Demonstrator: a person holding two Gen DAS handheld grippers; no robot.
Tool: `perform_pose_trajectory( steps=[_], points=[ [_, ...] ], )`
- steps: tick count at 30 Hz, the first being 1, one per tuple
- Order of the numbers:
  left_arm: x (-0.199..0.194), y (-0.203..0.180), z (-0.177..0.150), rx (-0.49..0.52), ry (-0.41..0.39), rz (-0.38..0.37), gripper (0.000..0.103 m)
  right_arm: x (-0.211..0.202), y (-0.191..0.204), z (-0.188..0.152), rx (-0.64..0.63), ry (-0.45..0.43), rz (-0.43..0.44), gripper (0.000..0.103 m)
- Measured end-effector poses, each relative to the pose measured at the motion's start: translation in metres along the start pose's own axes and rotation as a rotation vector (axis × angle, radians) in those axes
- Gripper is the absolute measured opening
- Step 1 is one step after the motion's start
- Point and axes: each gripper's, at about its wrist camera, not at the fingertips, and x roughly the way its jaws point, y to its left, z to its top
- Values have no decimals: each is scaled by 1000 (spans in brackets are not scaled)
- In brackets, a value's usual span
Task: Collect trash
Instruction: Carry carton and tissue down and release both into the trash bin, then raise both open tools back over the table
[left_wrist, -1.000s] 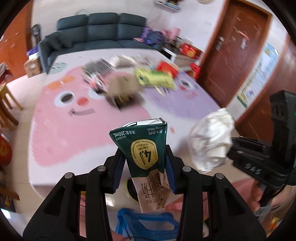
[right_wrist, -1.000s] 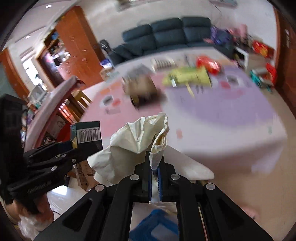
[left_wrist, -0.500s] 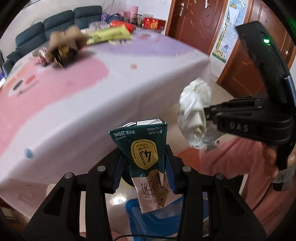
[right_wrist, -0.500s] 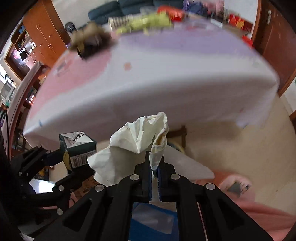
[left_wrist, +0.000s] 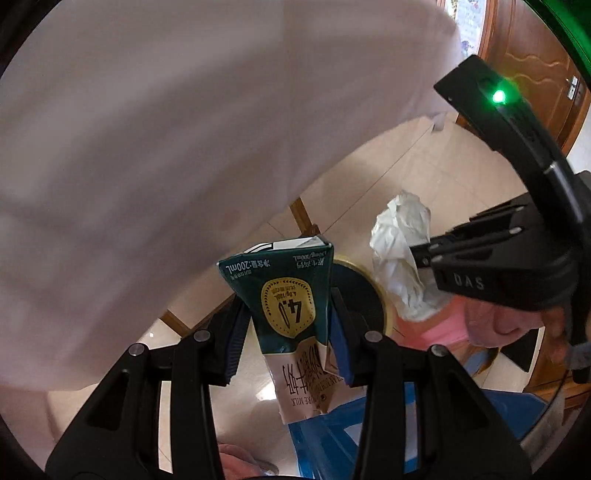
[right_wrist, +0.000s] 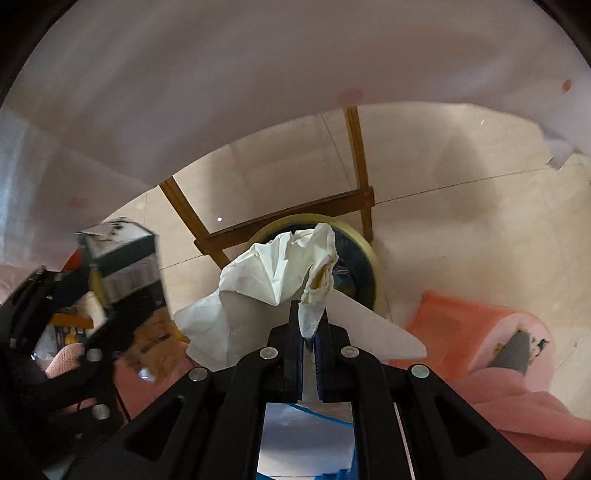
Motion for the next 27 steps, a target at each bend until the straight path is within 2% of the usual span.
perform_pose_trajectory(
  steps=[6,11,14,16,17,18,19,20,27],
  points=[
    [29,-1,0,-6,34,13,38,13,-10,-11,30,25,26,5],
    [40,-1,5,-1,49,36,38,28,-7,3,51,48,62,6],
    [45,0,16,-2,35,33,41,33,-7,7,53,59,78,10],
    [47,-2,20,-2,42,16,61,37,-5,26,66,51,84,29],
    [49,-8,20,1,42,25,80,37,-3,39,77,39,89,36],
    [48,-9,20,4,41,25,92,33,-6,39,92,12,95,42],
    [49,-8,23,7,38,30,92,32,-4,45,101,-4,100,50],
    [49,-8,23,9,39,29,92,34,-1,48,107,-20,102,52],
    [41,-3,32,7,46,24,92,31,-2,58,92,-22,63,52]
  ],
)
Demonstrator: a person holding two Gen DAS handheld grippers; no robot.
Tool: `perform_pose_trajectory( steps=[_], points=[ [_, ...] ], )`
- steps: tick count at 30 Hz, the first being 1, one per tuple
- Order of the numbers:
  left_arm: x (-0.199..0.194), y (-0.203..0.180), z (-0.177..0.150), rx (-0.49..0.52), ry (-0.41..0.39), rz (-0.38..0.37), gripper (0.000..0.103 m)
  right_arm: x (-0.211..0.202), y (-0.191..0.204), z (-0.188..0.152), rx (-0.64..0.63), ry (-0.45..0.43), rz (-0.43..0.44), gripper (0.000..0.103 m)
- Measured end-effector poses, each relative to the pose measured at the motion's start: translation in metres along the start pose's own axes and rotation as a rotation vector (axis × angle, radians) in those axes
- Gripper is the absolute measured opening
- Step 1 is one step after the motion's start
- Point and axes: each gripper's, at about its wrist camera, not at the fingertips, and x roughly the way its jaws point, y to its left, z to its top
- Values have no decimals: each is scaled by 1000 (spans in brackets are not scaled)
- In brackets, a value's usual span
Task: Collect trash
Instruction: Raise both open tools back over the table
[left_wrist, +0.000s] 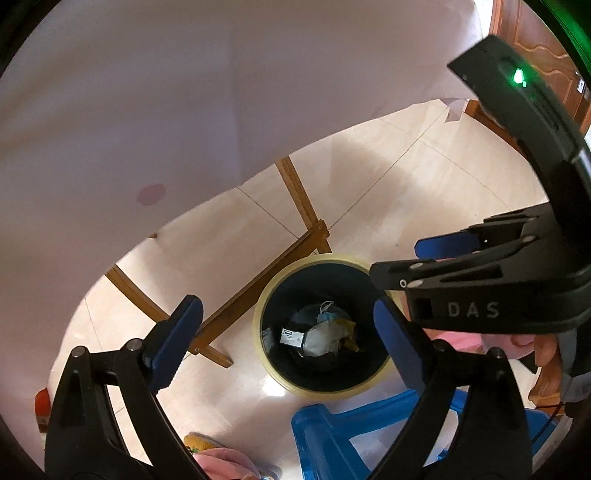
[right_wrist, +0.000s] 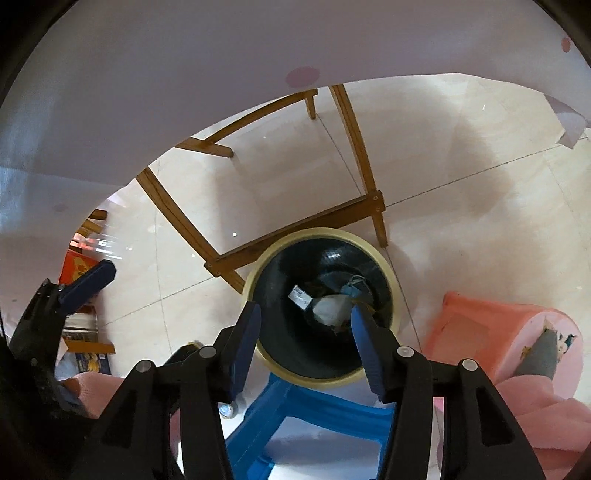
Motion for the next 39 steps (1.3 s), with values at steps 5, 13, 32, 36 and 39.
perform_pose_trajectory(
  steps=[5,13,32,36,39],
  points=[
    [-8,-1,-3,-13,27,-26,92,-3,-2,-3,-38,21,-62,52],
    [-46,-13,-9,-14,26,-54,92,-26,-9,-3,-26,34,-132,52],
    [-226,57,65,-215,-227,41,92,-213,85,5,-275,-107,66,52],
    [-251,82,94,-261,-259,60,92,-263,102,32,-288,-220,94,52],
    [-278,99,119,-287,-279,68,92,-296,111,56,-288,-272,116,52]
  ],
)
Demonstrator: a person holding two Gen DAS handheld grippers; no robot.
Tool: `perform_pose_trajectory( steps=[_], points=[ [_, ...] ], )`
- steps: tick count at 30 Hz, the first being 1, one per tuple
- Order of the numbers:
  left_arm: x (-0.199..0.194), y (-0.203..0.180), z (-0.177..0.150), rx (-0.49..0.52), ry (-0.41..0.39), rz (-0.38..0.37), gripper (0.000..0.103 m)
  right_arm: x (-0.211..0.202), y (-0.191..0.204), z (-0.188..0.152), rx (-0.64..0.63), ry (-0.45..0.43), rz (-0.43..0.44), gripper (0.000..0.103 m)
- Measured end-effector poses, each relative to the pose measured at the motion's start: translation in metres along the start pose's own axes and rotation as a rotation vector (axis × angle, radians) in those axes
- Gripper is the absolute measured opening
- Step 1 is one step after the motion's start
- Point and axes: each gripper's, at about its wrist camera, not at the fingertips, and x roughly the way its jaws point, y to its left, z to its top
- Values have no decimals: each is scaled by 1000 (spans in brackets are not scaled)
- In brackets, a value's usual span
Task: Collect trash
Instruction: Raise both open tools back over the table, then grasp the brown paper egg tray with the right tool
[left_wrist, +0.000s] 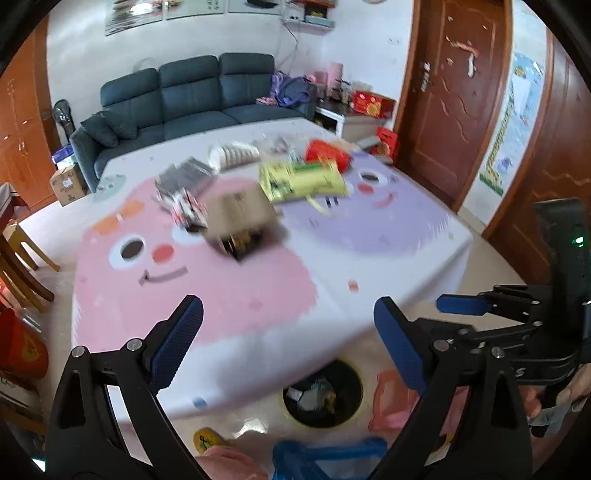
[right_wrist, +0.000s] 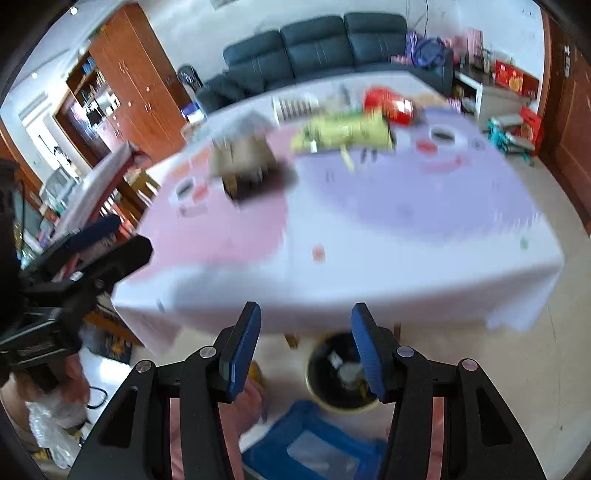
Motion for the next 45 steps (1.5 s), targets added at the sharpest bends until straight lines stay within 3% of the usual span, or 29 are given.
perform_pose_trajectory(
  steps=[9,15,19,28,38,45],
  points=[
    [-2,46,69,-93,-8,42,92,-12,10,85,6,-70,54,52],
    [18,98,90,-159,10,132,92,30,19,130,71,-77,140,52],
    [33,132,91,-237,28,137,92,74,26,152,128,-40,209,52],
    [69,170,86,-305,76,113,91,161,34,150,264,68,311,52],
    [95,174,78,-326,106,71,91,204,11,148,497,53,409,51],
    [107,174,74,-322,121,48,91,217,-3,154,569,21,472,51]
  ],
)
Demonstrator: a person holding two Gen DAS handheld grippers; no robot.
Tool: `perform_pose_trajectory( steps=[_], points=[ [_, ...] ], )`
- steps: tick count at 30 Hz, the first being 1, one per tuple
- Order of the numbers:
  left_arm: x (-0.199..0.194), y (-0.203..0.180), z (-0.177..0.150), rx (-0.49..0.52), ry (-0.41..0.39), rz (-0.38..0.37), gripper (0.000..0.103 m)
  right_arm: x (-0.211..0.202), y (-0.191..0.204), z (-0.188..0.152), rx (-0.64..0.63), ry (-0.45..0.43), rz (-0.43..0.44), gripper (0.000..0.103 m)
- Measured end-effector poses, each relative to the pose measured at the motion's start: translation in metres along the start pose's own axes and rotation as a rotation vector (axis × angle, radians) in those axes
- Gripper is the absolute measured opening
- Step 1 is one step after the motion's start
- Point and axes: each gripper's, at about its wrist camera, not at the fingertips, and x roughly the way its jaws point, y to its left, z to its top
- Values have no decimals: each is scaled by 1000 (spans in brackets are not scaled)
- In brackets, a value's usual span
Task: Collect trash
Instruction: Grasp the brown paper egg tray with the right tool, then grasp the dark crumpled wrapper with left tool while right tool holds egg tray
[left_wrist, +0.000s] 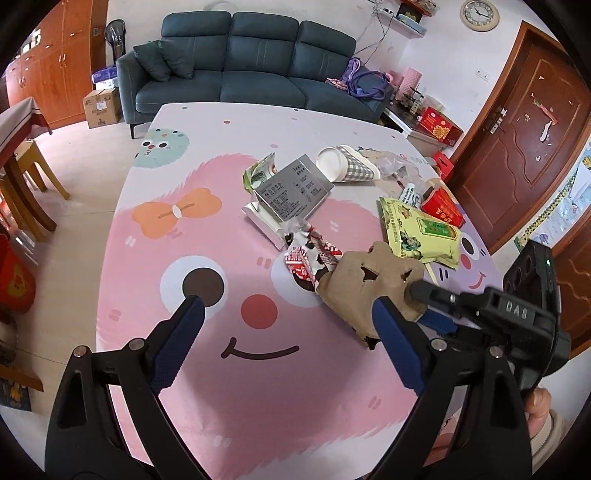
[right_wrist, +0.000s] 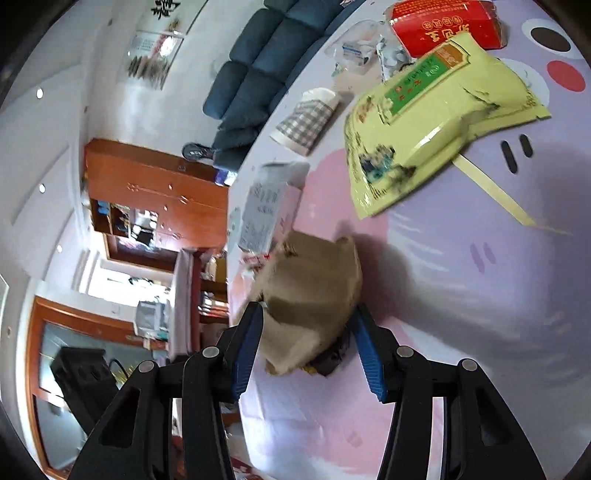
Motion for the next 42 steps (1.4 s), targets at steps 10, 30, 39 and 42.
perform_pose_trajectory(
  steps=[10,30,39,42],
  points=[
    [6,-4,3,-4,8,-25,91,13,48,20,-130,-55,133,11],
    [86,-83,7,102,183,-110,89,-162,14,22,-293,-273,-55,10],
    [113,-89,3,92,175,-79,43,-175,-30,1,-275,-233,-100,10],
    [106,-85,-1,91,162,-68,41,-163,-29,-2,-284,-219,-96,10]
  ],
)
